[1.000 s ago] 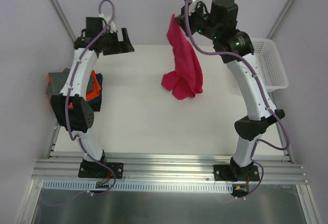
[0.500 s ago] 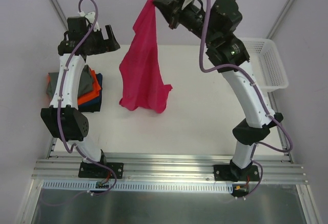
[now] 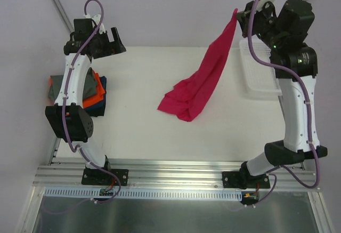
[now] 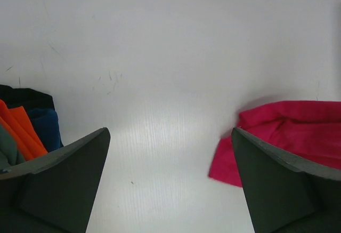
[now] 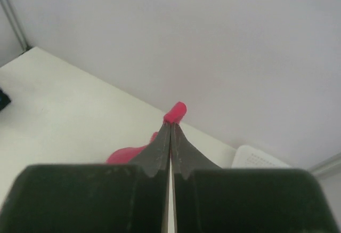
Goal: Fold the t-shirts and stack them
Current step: Flatten out the tshirt
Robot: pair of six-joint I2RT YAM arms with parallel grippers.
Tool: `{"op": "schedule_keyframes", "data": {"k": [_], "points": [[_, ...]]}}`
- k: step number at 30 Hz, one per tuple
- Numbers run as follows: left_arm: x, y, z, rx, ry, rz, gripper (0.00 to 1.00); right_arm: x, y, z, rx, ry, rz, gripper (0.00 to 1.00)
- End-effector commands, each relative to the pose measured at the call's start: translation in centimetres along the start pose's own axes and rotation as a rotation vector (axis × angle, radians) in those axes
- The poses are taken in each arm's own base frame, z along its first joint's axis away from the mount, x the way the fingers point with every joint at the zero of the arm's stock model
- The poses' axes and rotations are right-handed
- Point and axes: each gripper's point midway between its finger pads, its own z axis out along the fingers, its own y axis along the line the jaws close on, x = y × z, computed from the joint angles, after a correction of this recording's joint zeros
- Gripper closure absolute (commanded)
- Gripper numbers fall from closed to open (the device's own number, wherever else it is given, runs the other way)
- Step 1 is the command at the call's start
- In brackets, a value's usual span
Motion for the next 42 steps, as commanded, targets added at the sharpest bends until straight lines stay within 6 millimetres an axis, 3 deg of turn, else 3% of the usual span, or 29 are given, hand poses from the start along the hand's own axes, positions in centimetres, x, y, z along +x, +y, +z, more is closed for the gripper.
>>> {"op": "schedule_keyframes", "data": {"k": [1, 3, 4, 7, 8, 10, 11, 13, 15, 17, 18, 19, 21, 22, 23, 24, 25, 27, 28, 30, 33, 34, 35, 36, 38, 39, 40, 42], "points": [[-1.4, -1.3, 0.6, 0.03, -0.037, 0.017, 0.01, 2.4, 4.1, -3.7, -0.148, 0.11, -0.034, 1.0], [-2.0, -1.3, 1.0, 0.02, -0.049, 0.025, 0.01, 5.2, 4.9, -2.1, -0.179, 0.17, 0.0, 1.0], [-2.2, -1.4, 1.1, 0.015, -0.054, 0.03, 0.01, 7.7, 5.1, -0.1, -0.191, 0.223, 0.012, 1.0], [-2.9, -1.3, 0.8, 0.003, -0.074, 0.029, 0.01, 9.9, 4.9, 3.9, -0.196, 0.265, 0.022, 1.0], [-3.2, -1.0, 0.3, -0.028, -0.092, 0.032, 0.01, 10.5, 4.4, 6.7, -0.183, 0.273, 0.024, 1.0], [-3.5, -0.5, -0.3, -0.06, -0.11, 0.039, 0.01, 12.2, 4.8, 10.0, -0.19, 0.294, 0.045, 1.0], [-3.8, 0.0, -1.0, -0.088, -0.126, 0.043, 0.01, 13.9, 4.6, 12.9, -0.166, 0.307, 0.036, 1.0], [-4.1, 0.7, -1.8, -0.119, -0.143, 0.041, 0.01, 14.8, 6.2, 15.7, -0.184, 0.27, -0.006, 1.0], [-4.1, 1.9, -2.9, -0.157, -0.158, 0.023, 0.01, 17.4, 8.3, 17.9, -0.212, 0.28, -0.035, 1.0], [-3.9, 2.7, -4.0, -0.179, -0.167, 0.009, 0.01, 15.0, 13.1, 18.6, -0.318, 0.195, 0.022, 1.0], [-4.1, 3.8, -4.7, -0.206, -0.179, -0.01, 0.01, 12.6, 14.7, 18.2, -0.359, 0.141, 0.043, 1.0], [-4.0, 4.3, -5.2, -0.215, -0.185, -0.022, 0.01, 10.0, 18.6, 17.4, -0.431, 0.077, 0.048, 1.0], [-3.8, 5.4, -6.2, -0.242, -0.193, -0.039, 0.01, 5.5, 22.5, 15.0, -0.537, -0.03, 0.045, 1.0], [-3.8, 6.1, -6.5, -0.257, -0.197, -0.048, 0.01, 1.0, 24.9, 12.4, -0.597, -0.138, 0.046, 1.0], [-3.5, 6.7, -6.4, -0.269, -0.19, -0.055, 0.01, -1.6, 26.3, 10.4, -0.651, -0.197, 0.055, 1.0], [-3.4, 6.9, -6.5, -0.275, -0.189, -0.057, 0.01, -3.8, 27.0, 8.7, -0.677, -0.251, 0.06, 1.0], [-3.3, 7.0, -6.5, -0.274, -0.188, -0.059, 0.01, -7.7, 27.5, 5.4, -0.71, -0.348, 0.062, 1.0], [-3.2, 7.0, -6.1, -0.26, -0.177, -0.062, 0.01, -10.6, 27.1, 2.7, -0.738, -0.406, 0.126, 1.0], [-3.2, 6.7, -5.9, -0.247, -0.174, -0.07, 0.01, -12.5, 25.7, 0.6, -0.722, -0.442, 0.143, 1.0], [-3.3, 6.6, -5.0, -0.227, -0.161, -0.079, 0.01, -12.9, 23.9, -0.7, -0.686, -0.42, 0.176, 1.0], [-3.6, 6.4, -4.0, -0.207, -0.152, -0.092, 0.01, -10.9, 20.4, -2.1, -0.563, -0.355, 0.067, 1.0], [-4.0, 6.1, -3.9, -0.2, -0.16, -0.082, 0.01, -9.0, 19.0, -1.6, -0.515, -0.301, 0.033, 1.0], [-3.9, 6.1, -3.3, -0.203, -0.152, -0.079, 0.01, -8.8, 16.9, -2.7, -0.453, -0.299, -0.006, 1.0], [-4.0, 5.9, -3.1, -0.199, -0.151, -0.075, 0.01, -5.2, 16.3, -1.2, -0.423, -0.206, -0.031, 1.0], [-4.3, 5.6, -2.5, -0.196, -0.15, -0.065, 0.01, -0.6, 12.0, 0.2, -0.313, -0.079, -0.071, 1.0], [-4.2, 5.0, -2.2, -0.185, -0.147, -0.056, 0.01, 3.3, 11.3, 1.2, -0.296, 0.02, -0.062, 1.0], [-4.3, 4.7, -1.8, -0.178, -0.144, -0.051, 0.01, 5.9, 9.1, 1.8, -0.252, 0.09, -0.041, 1.0], [-4.1, 3.7, -1.5, -0.161, -0.136, -0.038, 0.01, 10.6, 8.8, 3.0, -0.276, 0.208, -0.01, 0.99]]}}
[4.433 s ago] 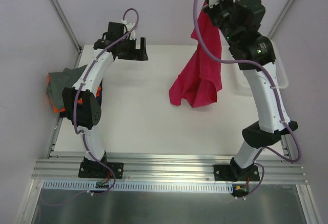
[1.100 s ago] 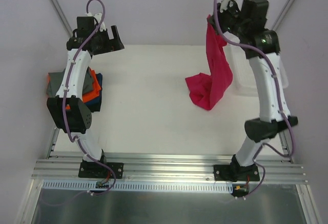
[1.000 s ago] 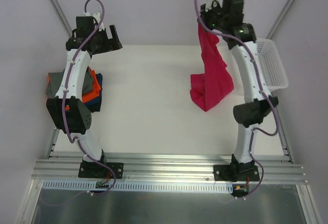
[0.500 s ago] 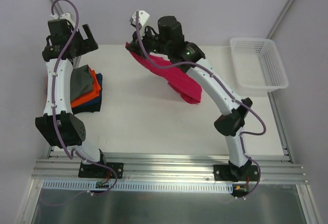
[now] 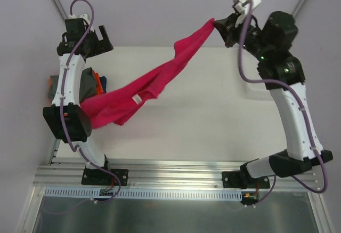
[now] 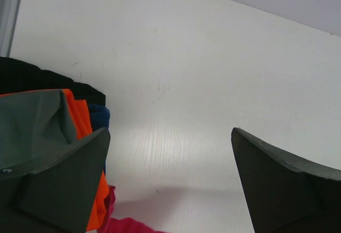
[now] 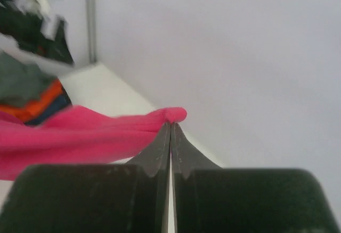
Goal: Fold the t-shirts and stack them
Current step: Flatten out the tshirt
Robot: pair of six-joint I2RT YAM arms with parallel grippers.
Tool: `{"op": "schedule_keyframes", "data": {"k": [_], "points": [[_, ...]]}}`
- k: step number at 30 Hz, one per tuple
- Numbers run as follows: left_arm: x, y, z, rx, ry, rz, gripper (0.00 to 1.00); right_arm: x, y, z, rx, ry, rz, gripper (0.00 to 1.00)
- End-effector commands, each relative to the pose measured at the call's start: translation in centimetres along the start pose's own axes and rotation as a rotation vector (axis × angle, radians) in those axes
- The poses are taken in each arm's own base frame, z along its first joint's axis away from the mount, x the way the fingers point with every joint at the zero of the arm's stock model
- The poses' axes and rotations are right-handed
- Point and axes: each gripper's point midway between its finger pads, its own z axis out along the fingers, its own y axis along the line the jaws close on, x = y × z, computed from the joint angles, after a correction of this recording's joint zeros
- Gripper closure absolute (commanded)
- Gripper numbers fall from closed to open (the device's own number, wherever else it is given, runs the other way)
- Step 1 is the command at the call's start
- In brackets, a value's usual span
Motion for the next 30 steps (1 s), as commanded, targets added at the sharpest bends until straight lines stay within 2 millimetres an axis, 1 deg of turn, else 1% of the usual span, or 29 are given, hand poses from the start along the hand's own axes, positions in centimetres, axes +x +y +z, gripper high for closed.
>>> {"op": "schedule_keyframes", "data": {"k": [1, 2, 3, 4, 6, 7, 9, 10, 11, 13, 14, 15, 16, 17, 18, 19, 20, 21, 22, 23, 24, 25, 26, 27, 28, 30], "points": [[-1.9, -2.9, -1.1, 0.063, -0.058, 0.03, 0.01, 17.9, -1.2, 2.7, -0.027, 0.456, 0.097, 1.0], [-1.8, -3.2, -1.0, 0.068, -0.058, 0.033, 0.01, 19.7, -0.5, 2.8, -0.067, 0.503, 0.115, 1.0], [-1.7, -3.4, -1.0, 0.072, -0.053, 0.037, 0.01, 22.4, 0.1, 3.1, -0.091, 0.564, 0.142, 1.0], [-1.6, -3.7, -1.1, 0.077, -0.053, 0.04, 0.01, 24.6, 1.0, 2.6, -0.125, 0.64, 0.167, 1.0], [-1.4, -3.8, -1.1, 0.082, -0.048, 0.041, 0.01, 27.4, 1.5, 2.2, -0.143, 0.73, 0.176, 1.0], [-1.2, -3.8, -1.0, 0.085, -0.043, 0.042, 0.01, 29.5, 2.1, 1.7, -0.167, 0.8, 0.19, 1.0], [-0.7, -3.9, -1.2, 0.093, -0.033, 0.048, 0.01, 31.2, 2.1, 1.3, -0.176, 0.847, 0.168, 1.0], [0.0, -3.8, -1.0, 0.096, -0.014, 0.051, 0.01, 31.8, 1.9, 1.1, -0.172, 0.867, 0.157, 1.0], [0.3, -3.8, -1.2, 0.103, -0.007, 0.055, 0.01, 32.5, 1.4, 1.3, -0.153, 0.891, 0.147, 1.0], [1.6, -4.2, -1.4, 0.137, 0.028, 0.053, 0.01, 32.6, 0.8, 1.3, -0.131, 0.896, 0.14, 1.0], [3.5, -4.6, -1.5, 0.173, 0.087, 0.039, 0.02, 32.7, 0.3, 1.3, -0.108, 0.9, 0.13, 1.0], [4.8, -4.8, -1.7, 0.199, 0.128, 0.017, 0.03, 32.5, 0.0, 1.4, -0.094, 0.897, 0.119, 1.0], [7.4, -4.7, -1.6, 0.21, 0.199, -0.021, 0.03, 32.5, -0.5, 1.3, -0.075, 0.901, 0.107, 1.0], [9.3, -5.4, -1.9, 0.263, 0.262, -0.051, 0.03, 32.7, -1.3, 1.1, -0.034, 0.917, 0.085, 1.0], [10.8, -5.5, -2.0, 0.278, 0.306, -0.073, 0.04, 33.1, -2.0, 0.9, -0.004, 0.932, 0.066, 1.0], [13.4, -4.9, -1.8, 0.27, 0.373, -0.104, 0.04, 33.4, -3.0, 1.0, 0.036, 0.941, 0.026, 1.0], [14.5, -4.7, -1.9, 0.266, 0.401, -0.119, 0.04, 33.8, -4.7, 0.4, 0.12, 0.976, -0.023, 1.0], [15.2, -4.7, -1.9, 0.271, 0.423, -0.13, 0.05, 34.2, -6.3, 0.3, 0.176, 0.984, -0.055, 1.0], [15.8, -4.6, -2.0, 0.275, 0.436, -0.128, 0.05, 34.1, -7.9, 0.0, 0.24, 0.991, -0.079, 1.0], [15.8, -4.7, -2.0, 0.275, 0.434, -0.123, 0.05, 34.0, -9.7, -0.7, 0.32, 1.003, -0.091, 1.0], [15.5, -4.6, -1.9, 0.27, 0.428, -0.12, 0.05, 33.2, -12.7, -1.4, 0.428, 0.97, -0.077, 1.0], [14.7, -4.8, -1.8, 0.278, 0.412, -0.108, 0.05, 32.4, -14.1, -1.6, 0.475, 0.943, -0.058, 1.0], [14.4, -4.8, -1.6, 0.28, 0.407, -0.102, 0.05, 32.3, -14.9, -1.9, 0.504, 0.93, -0.019, 1.0], [14.1, -5.0, -1.6, 0.286, 0.405, -0.099, 0.05, 32.9, -15.4, -2.7, 0.503, 0.963, -0.005, 1.0], [13.7, -5.2, -1.4, 0.296, 0.402, -0.094, 0.05, 33.9, -15.3, -2.7, 0.478, 0.998, -0.016, 1.0], [13.6, -5.6, -1.4, 0.315, 0.413, -0.092, 0.07, 35.5, -15.6, -3.6, 0.493, 1.07, -0.033, 1.0]]}}
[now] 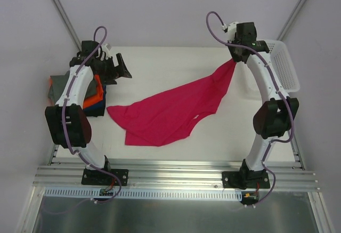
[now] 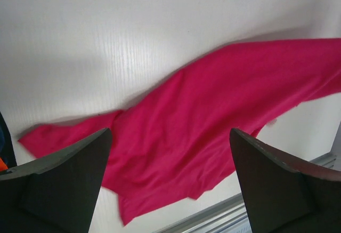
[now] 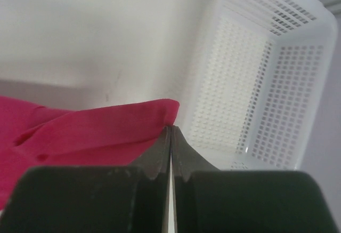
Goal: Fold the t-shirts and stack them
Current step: Flatten out the tshirt
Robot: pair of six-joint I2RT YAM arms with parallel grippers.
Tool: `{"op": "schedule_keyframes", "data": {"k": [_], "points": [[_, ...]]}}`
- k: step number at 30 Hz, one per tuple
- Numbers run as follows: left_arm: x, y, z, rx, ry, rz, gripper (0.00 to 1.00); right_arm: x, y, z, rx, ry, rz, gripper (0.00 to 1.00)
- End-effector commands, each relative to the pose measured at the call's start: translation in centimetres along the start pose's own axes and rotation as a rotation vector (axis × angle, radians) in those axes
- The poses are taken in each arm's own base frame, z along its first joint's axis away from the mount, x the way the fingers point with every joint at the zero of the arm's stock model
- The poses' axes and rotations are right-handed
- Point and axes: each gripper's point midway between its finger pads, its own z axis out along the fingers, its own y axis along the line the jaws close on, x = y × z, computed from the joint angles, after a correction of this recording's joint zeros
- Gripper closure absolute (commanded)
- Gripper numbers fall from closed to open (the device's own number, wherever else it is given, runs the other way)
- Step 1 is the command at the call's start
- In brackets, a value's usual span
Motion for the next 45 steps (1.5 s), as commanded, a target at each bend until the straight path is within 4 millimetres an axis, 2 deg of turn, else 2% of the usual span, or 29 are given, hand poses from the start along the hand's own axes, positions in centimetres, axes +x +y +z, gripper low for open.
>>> {"op": "schedule_keyframes", "data": {"k": [1, 4, 5, 8, 10, 11, 13, 14, 17, 20, 21, 23, 24, 26, 34, 38, 40, 41, 45], "points": [[-1.5, -2.5, -1.2, 0.088, -0.026, 0.035, 0.07, 0.3, -2.8, 0.4, 0.12, 0.04, 0.017, 1.0], [0.1, -3.6, -1.2, 0.142, 0.024, 0.028, 0.08, 0.3, -2.8, 0.9, 0.123, 0.039, 0.024, 1.0], [0.9, -4.4, -1.3, 0.173, 0.047, 0.032, 0.08, 0.0, -2.4, 1.4, 0.093, 0.036, 0.023, 1.0], [3.5, -5.2, -0.7, 0.211, 0.116, 0.009, 0.08, -0.2, -1.4, 2.0, 0.063, 0.038, 0.011, 0.99], [4.9, -4.8, -0.3, 0.22, 0.158, -0.022, 0.08, -0.5, -0.6, 2.1, 0.033, 0.029, 0.023, 1.0], [6.1, -5.7, 0.0, 0.243, 0.193, -0.012, 0.08, -0.6, -0.4, 2.1, 0.026, 0.024, 0.024, 1.0], [7.0, -5.5, 0.3, 0.249, 0.222, -0.041, 0.08, -1.3, 0.6, 1.8, 0.0, 0.007, 0.022, 1.0], [7.8, -6.0, 0.3, 0.271, 0.248, -0.039, 0.1, -2.1, 1.4, 1.5, -0.019, -0.015, 0.017, 1.0], [8.6, -6.6, 0.4, 0.283, 0.269, -0.025, 0.13, -2.2, 1.5, 1.5, -0.022, -0.017, 0.014, 1.0], [10.2, -8.0, 1.2, 0.29, 0.306, 0.062, 0.17, -1.7, 1.7, 2.0, -0.021, -0.002, 0.018, 1.0], [11.4, -8.6, 1.7, 0.278, 0.332, 0.125, 0.18, -1.7, 1.8, 2.0, -0.023, -0.001, 0.019, 1.0], [12.4, -8.9, 2.1, 0.26, 0.349, 0.187, 0.19, -1.8, 2.0, 2.1, -0.036, -0.006, 0.023, 0.99], [13.0, -8.8, 2.5, 0.249, 0.356, 0.264, 0.2, -2.0, 2.1, 2.1, -0.039, -0.009, 0.024, 1.0], [14.6, -7.5, 3.5, 0.117, 0.385, 0.404, 0.21, -2.1, 2.1, 2.3, -0.042, -0.011, 0.027, 1.0], [13.8, -4.1, 5.4, -0.161, 0.347, 0.866, 0.25, -3.0, 1.5, 1.6, -0.026, -0.045, 0.036, 1.0], [12.8, -4.3, 6.3, -0.247, 0.325, 1.013, 0.24, -3.7, 1.0, 1.3, -0.02, -0.067, 0.044, 1.0], [12.4, -5.0, 6.8, -0.27, 0.313, 1.115, 0.23, -4.0, 1.0, 1.2, -0.025, -0.075, 0.044, 1.0], [11.7, -5.1, 7.0, -0.304, 0.29, 1.178, 0.23, -4.0, 0.9, 1.3, -0.026, -0.075, 0.046, 1.0], [12.6, -6.6, 8.3, -0.318, 0.292, 1.314, 0.23, -2.8, 0.7, 2.1, -0.038, -0.042, 0.056, 1.0]]}}
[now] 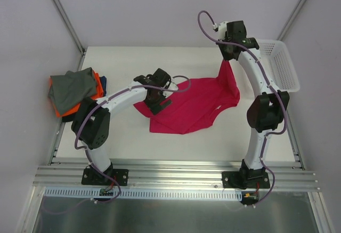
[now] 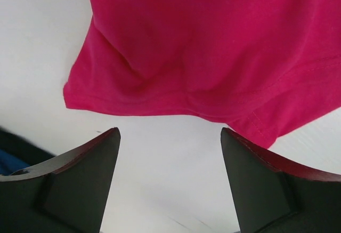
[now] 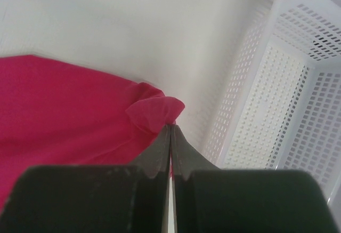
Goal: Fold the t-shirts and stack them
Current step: Flatten out the tshirt
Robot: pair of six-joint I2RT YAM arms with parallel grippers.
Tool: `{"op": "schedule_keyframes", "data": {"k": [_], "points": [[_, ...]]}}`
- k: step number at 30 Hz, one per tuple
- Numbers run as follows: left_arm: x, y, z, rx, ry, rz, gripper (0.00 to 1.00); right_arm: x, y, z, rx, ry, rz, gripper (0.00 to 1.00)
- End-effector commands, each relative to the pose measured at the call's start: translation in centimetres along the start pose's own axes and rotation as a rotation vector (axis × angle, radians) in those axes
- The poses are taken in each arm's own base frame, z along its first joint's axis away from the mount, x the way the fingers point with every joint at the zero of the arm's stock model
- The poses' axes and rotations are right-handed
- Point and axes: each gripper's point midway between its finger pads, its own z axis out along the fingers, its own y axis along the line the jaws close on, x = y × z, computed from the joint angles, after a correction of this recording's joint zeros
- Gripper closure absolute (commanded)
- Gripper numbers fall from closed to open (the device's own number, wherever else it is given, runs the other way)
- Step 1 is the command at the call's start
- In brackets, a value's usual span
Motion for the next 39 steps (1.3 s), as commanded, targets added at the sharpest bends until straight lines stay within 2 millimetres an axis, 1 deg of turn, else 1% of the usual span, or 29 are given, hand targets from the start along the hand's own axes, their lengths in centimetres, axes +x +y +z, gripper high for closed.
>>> {"op": "schedule_keyframes", "data": {"k": [1, 3, 4, 6, 9, 13, 14, 17, 18, 20, 24, 25, 27, 28, 31, 32, 34, 36, 39], "points": [[-2.4, 1.0, -0.4, -0.126, -0.017, 0.174, 0.23, -0.7, -1.1, -0.3, 0.001, -0.027, 0.035, 1.0], [-3.3, 0.2, -0.1, -0.125, -0.023, 0.215, 0.23, -0.3, -1.6, 0.1, 0.006, -0.016, 0.047, 1.0], [-3.9, -0.5, -0.2, -0.126, -0.03, 0.24, 0.23, 0.0, -1.6, 0.5, 0.001, -0.006, 0.05, 1.0], [-4.6, -0.9, 0.0, -0.126, -0.035, 0.254, 0.24, -0.1, -2.0, 0.6, 0.007, -0.008, 0.061, 1.0], [-4.4, -0.8, 0.3, -0.144, -0.013, 0.282, 0.24, -0.2, -2.5, 1.0, 0.009, -0.012, 0.081, 1.0], [-4.5, -0.9, -0.1, -0.155, -0.021, 0.294, 0.24, -0.6, -2.4, 1.2, -0.003, -0.022, 0.098, 1.0], [-4.7, -1.8, -0.3, -0.144, -0.027, 0.32, 0.24, -0.6, -2.3, 1.3, -0.006, -0.022, 0.101, 1.0], [-5.1, -3.0, -0.5, -0.12, -0.045, 0.33, 0.24, -1.0, -2.2, 1.4, -0.01, -0.03, 0.106, 1.0], [-5.3, -3.8, -0.7, -0.095, -0.058, 0.333, 0.23, -1.1, -2.2, 1.4, -0.011, -0.031, 0.106, 1.0], [-5.6, -4.5, -0.8, -0.079, -0.069, 0.338, 0.21, -1.1, -2.3, 1.5, -0.008, -0.034, 0.106, 1.0], [-5.6, -6.9, -1.1, -0.01, -0.087, 0.368, 0.2, -1.2, -2.4, 1.6, -0.002, -0.035, 0.105, 1.0], [-5.6, -7.7, -1.1, 0.016, -0.093, 0.381, 0.2, -1.2, -2.4, 1.6, -0.003, -0.034, 0.104, 1.0], [-5.5, -8.3, -1.3, 0.028, -0.099, 0.396, 0.2, -1.2, -2.5, 1.6, -0.001, -0.034, 0.106, 1.0], [-5.5, -9.0, -1.5, 0.037, -0.103, 0.41, 0.2, -1.3, -2.5, 1.6, 0.001, -0.037, 0.107, 1.0], [-5.5, -10.2, -1.7, 0.054, -0.111, 0.418, 0.2, -1.5, -2.6, 1.4, 0.0, -0.046, 0.112, 1.0], [-5.5, -11.0, -1.9, 0.066, -0.116, 0.426, 0.2, -1.5, -2.5, 1.4, -0.002, -0.045, 0.11, 1.0], [-5.5, -11.9, -1.7, 0.082, -0.115, 0.426, 0.2, -1.6, -2.6, 1.3, 0.002, -0.046, 0.109, 1.0], [-5.6, -13.2, -1.6, 0.099, -0.114, 0.432, 0.21, -1.6, -2.7, 1.2, 0.006, -0.048, 0.106, 1.0], [-5.8, -15.3, -1.5, 0.13, -0.117, 0.438, 0.24, -1.5, -2.8, 1.0, 0.009, -0.047, 0.103, 1.0]]}}
